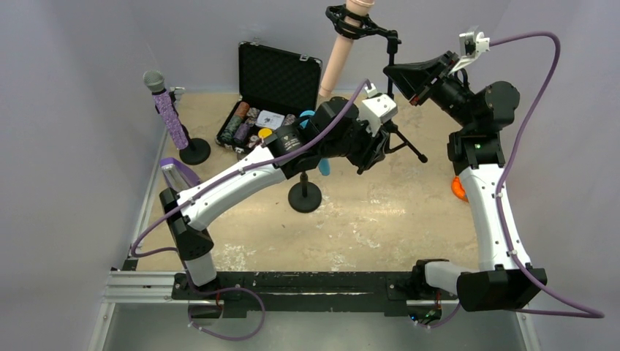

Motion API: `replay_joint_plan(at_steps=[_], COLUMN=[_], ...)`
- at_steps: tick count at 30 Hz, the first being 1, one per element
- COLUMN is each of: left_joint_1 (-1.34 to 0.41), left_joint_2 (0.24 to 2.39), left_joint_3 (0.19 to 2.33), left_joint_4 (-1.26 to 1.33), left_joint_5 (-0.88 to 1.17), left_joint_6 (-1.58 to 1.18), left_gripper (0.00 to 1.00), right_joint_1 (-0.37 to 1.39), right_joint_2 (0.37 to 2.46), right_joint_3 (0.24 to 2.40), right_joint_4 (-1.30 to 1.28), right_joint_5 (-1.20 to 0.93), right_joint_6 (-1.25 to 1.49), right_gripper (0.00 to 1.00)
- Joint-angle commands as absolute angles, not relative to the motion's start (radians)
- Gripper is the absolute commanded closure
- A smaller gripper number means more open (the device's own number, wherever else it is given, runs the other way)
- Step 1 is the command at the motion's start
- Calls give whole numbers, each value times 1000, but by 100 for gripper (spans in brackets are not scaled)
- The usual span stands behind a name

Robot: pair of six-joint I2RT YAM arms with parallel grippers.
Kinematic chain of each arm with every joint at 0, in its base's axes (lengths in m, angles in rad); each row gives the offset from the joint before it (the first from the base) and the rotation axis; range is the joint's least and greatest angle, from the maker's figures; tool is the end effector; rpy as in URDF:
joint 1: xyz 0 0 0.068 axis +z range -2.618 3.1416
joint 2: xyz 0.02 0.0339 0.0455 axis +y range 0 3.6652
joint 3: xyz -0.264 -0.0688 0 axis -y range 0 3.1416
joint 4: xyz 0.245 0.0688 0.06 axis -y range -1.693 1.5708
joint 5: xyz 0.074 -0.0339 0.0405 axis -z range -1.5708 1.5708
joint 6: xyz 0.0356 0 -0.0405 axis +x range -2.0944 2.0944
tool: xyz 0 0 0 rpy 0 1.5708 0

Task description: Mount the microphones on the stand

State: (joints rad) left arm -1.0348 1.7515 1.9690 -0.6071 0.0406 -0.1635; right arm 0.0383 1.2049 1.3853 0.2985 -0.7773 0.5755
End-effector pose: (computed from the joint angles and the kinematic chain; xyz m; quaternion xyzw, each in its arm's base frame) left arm 0.2005 -0.3404 0.4430 0.3607 0.7481 -0.3279 0.4503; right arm 0.2429 0.0343 0.5088 -0.1847 0.5492 0.4265 0.6945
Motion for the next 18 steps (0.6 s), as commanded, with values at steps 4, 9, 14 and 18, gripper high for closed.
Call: replay_joint_plan(at_steps=[4, 9, 14, 18], left_joint_1=[-1035, -1028, -1002, -977], left_joint_2=[1759, 1725, 1709, 1706], left_joint_3=[2011, 2013, 2047, 2069], left_joint_4=[-623, -626, -685, -707], left_joint_5=[75, 102, 127, 161], left_joint_6=[-134, -32, 134, 203], left_gripper=[82, 100, 100, 100], right_joint_1=[35, 33, 7, 3], right_joint_2=[1167, 1145, 1117, 1097], right_joint_3=[1408, 1381, 1359, 1335], right_joint_4=[382, 378, 335, 330], right_joint_5=[-751, -769, -787, -850], right_joint_6=[578, 518, 452, 408], right_gripper=[100, 100, 83, 61])
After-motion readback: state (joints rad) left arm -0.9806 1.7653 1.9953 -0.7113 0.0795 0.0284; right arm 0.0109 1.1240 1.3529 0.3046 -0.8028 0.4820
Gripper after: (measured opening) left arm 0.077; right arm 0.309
